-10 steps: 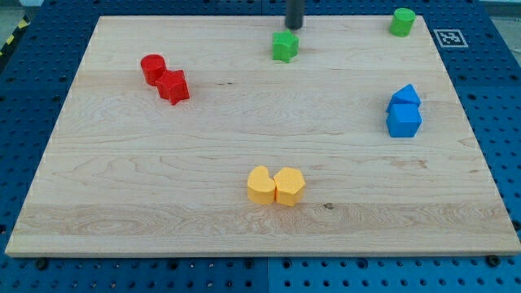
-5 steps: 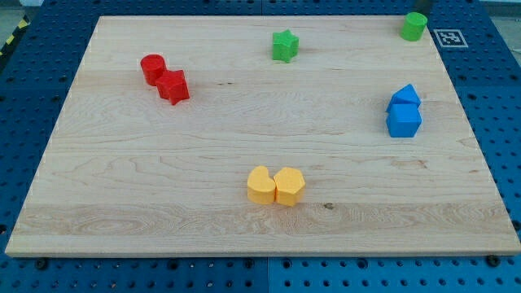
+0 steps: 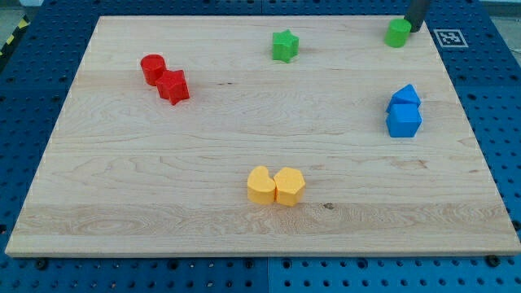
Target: Push the green circle towards the green star
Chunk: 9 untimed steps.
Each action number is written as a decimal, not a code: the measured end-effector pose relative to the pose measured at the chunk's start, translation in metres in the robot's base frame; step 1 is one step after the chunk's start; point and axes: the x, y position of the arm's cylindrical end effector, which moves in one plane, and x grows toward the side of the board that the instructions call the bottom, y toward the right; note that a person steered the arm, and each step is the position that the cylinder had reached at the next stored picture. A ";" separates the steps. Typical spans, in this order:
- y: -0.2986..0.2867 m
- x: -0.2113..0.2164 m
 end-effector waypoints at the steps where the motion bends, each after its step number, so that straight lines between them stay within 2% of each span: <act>1: -0.013 0.018; 2: -0.025 0.040; 5: -0.085 0.066; 9: -0.142 0.077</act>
